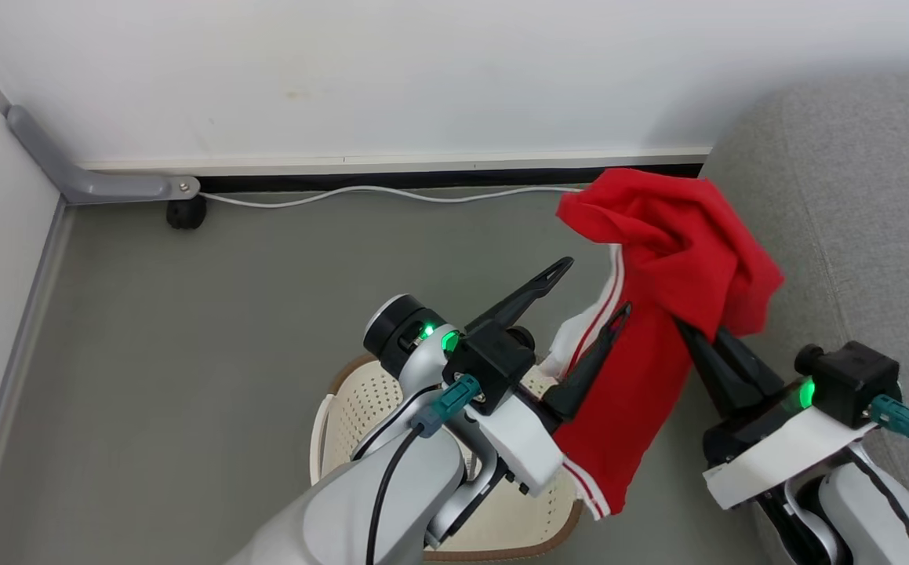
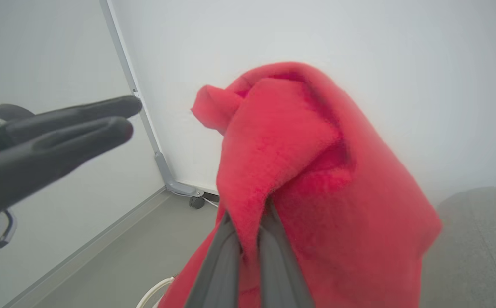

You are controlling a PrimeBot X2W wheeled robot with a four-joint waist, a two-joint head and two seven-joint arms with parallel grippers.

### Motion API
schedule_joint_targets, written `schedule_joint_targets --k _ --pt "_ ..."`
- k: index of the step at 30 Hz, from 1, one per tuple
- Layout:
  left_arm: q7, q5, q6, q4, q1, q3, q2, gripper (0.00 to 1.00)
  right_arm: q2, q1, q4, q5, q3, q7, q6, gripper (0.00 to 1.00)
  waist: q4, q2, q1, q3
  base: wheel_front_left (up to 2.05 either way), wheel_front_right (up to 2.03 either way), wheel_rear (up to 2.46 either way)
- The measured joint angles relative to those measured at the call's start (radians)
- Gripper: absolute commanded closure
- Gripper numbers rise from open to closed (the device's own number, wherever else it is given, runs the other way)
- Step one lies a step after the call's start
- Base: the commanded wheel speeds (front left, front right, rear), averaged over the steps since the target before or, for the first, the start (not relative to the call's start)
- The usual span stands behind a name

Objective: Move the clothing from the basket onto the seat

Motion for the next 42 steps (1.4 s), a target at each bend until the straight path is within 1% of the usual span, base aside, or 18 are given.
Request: schedule_joint_targets --k 6,7,10,18,27,36,42 --pt "0.000 -0.006 -0.062 0.067 0.036 0.037 0.001 0.00 -0.021 0.010 -0.037 0.001 -0.046 0.000 0.000 1.00 -0.047 0.0000 0.0000 0.001 0.00 0.00 0.00" --pt "0.000 -0.006 -0.062 0.067 0.036 0.037 0.001 0.00 -0.021 0.010 -0.037 0.001 -0.046 0.000 0.000 1.00 -0.047 0.0000 0.0000 0.001 0.00 0.00 0.00" --pt "0.000 -0.007 -0.083 0.091 0.052 0.054 0.001 0.00 -0.022 0.015 -0.042 0.001 -0.055 0.000 0.000 1.00 -0.074 0.0000 0.0000 0.001 0.00 0.00 0.00" --pt "0.000 -0.005 -0.124 0.120 0.070 0.100 0.001 0.00 -0.021 0.026 -0.060 0.018 -0.078 0.000 0.000 1.00 -0.156 0.0000 0.0000 -0.002 0.00 0.00 0.00" --pt "0.000 0.012 -0.151 0.145 0.093 0.151 0.001 0.00 -0.007 0.021 -0.070 0.022 -0.104 0.000 0.000 1.00 -0.295 0.0000 0.0000 -0.007 0.00 0.00 0.00" --pt "0.000 0.028 -0.170 0.153 0.102 0.182 0.001 0.00 0.007 0.020 -0.072 0.028 -0.125 0.000 0.000 1.00 -0.434 0.0000 0.0000 -0.018 0.00 0.00 0.00" --pt "0.000 0.032 -0.187 0.150 0.128 0.191 0.001 0.00 0.013 0.021 -0.073 0.030 -0.150 0.000 0.000 1.00 -0.515 0.0000 0.0000 -0.028 0.00 0.00 0.00"
